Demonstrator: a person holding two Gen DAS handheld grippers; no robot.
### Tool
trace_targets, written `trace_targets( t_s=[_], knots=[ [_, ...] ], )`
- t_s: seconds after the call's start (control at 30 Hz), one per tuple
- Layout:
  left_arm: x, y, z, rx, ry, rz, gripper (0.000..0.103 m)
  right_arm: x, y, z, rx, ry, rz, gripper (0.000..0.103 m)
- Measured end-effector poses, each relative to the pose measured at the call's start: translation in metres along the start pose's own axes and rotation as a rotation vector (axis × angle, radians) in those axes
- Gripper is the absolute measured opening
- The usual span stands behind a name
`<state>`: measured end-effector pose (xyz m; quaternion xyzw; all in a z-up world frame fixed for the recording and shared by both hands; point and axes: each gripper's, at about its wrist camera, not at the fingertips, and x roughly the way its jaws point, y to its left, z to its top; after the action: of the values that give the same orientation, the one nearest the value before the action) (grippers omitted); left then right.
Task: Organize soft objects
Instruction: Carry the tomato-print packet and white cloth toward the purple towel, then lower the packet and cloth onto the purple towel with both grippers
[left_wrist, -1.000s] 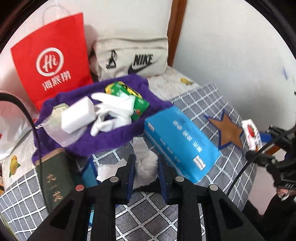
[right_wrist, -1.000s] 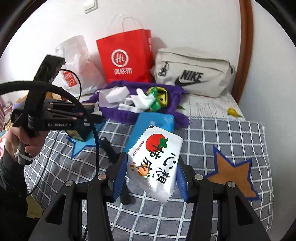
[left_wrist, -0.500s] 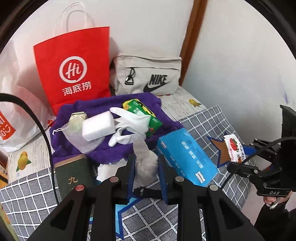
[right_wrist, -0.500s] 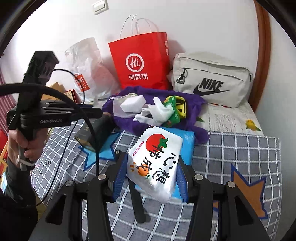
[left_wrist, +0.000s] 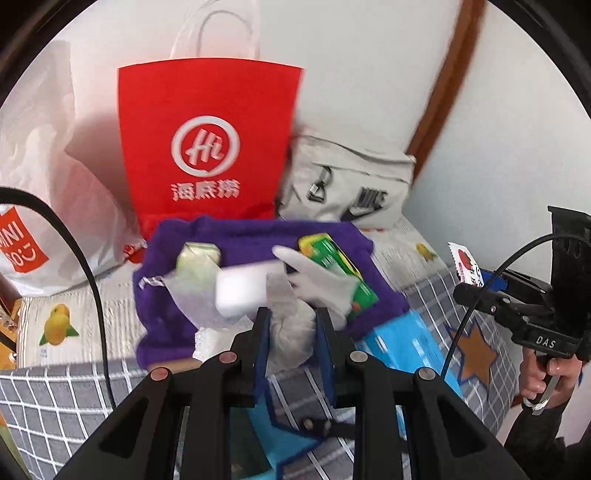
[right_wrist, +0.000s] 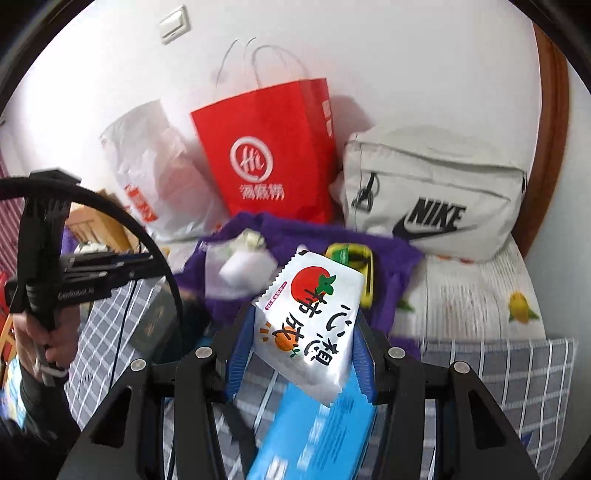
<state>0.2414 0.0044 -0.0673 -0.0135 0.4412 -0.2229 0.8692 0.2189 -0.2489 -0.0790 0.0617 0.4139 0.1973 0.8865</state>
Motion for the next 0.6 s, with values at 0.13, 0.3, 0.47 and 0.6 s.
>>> trace_targets(
  t_s=[0.13,0.3,0.47,0.6],
  knots=[
    [0.007,0.019,0.023,-0.029,-0.020,0.037,0.023,0.025,-0.009,0.030,0.026,-0.014,0.010,0.049],
    [0.021,0.036,0.049,-0.046,-0.036,0.059,0.023,0.059,-0.025,0.055,0.079,-0.006,0.003,0.049],
    [0.038,0.050,0.063,-0.090,-0.057,0.039,0.023,0.097,-0.037,0.068,0.084,0.038,-0.028,0.049],
    [0.058,0.060,0.065,-0.107,-0.045,0.081,0.023,0.131,-0.049,0.062,0.097,0.111,-0.023,0.049]
  ],
)
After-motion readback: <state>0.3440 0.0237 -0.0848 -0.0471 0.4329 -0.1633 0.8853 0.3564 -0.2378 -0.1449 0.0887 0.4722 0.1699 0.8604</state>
